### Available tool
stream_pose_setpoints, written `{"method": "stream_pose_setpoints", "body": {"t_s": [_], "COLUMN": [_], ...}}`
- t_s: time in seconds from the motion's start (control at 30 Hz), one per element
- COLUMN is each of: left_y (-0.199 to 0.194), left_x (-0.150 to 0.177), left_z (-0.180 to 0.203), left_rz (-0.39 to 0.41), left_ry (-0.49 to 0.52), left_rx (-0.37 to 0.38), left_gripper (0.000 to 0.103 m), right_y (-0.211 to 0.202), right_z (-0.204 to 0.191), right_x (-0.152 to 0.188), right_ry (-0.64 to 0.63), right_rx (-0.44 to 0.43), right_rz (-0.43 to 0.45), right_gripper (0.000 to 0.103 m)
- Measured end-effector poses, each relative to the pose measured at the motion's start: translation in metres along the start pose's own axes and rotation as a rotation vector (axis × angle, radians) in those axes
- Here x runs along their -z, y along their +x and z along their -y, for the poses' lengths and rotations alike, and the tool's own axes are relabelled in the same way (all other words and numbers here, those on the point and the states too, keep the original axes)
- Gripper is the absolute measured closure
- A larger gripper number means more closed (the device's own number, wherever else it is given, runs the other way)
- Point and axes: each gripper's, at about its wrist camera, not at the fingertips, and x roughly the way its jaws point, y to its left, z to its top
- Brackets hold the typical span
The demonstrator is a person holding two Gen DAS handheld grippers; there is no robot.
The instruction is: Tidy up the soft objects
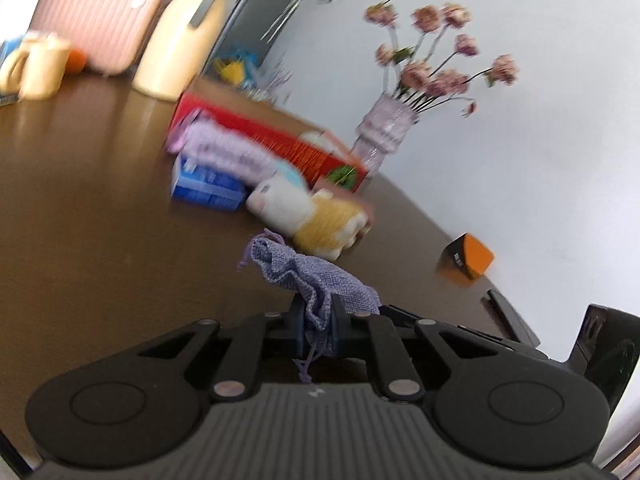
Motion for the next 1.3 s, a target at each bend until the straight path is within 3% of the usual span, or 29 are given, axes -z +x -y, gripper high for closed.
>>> {"method": "stream_pose_setpoints", "body": {"t_s": [0.1,0.2,0.3,0.47,0.63,0.8,0.87,0.97,1.0,1.07,1.2,1.3], "left_y": [0.002,0.017,0.049,0.122,0.2,0.243,0.245,0.235,0.23,0.215,0.181,0.153], "left_x": [-0.022,-0.063,-0.114,-0.205,-0.246,-0.237,-0.23,-0.23,-0.232,-0.238,-0.255,-0.27], "left_z": [0.007,0.005,-0.008,-0.042,-0.082,-0.112,-0.113,-0.106,-0.105,-0.1,-0.084,-0.064], "left_rz": [0.039,0.077,0.111,0.097,-0.007,-0.12,-0.14,-0.127,-0.117,-0.08,-0.037,0.011], "left_ry": [0.052,0.062,0.043,0.029,0.02,0.068,0.127,0.173,0.177,0.198,0.231,0.261], "left_rx": [0.014,0.04,0.068,0.015,-0.124,-0.266,-0.299,-0.3,-0.301,-0.325,-0.346,-0.368], "left_gripper": [0.091,0.091,0.091,0.091,0.091,0.089,0.088,0.07,0.06,0.055,0.05,0.044], "right_y": [-0.003,0.003,0.023,0.101,0.217,0.304,0.321,0.332,0.331,0.327,0.297,0.257], "right_z": [0.002,0.008,0.01,0.02,0.034,0.037,0.03,0.018,0.016,0.013,0.018,0.026], "right_x": [-0.012,-0.038,-0.085,-0.181,-0.247,-0.253,-0.245,-0.236,-0.234,-0.235,-0.252,-0.272], "right_ry": [0.012,0.017,-0.025,-0.047,0.0,0.033,-0.007,-0.059,-0.064,-0.073,-0.086,-0.107], "right_rx": [0.0,-0.022,-0.05,-0.1,-0.116,-0.126,-0.129,-0.146,-0.152,-0.153,-0.12,-0.087], "right_rz": [0.043,0.075,0.122,0.128,-0.027,-0.209,-0.259,-0.302,-0.305,-0.305,-0.253,-0.187], "right_gripper": [0.101,0.101,0.101,0.101,0.101,0.101,0.101,0.099,0.095,0.089,0.088,0.081]}}
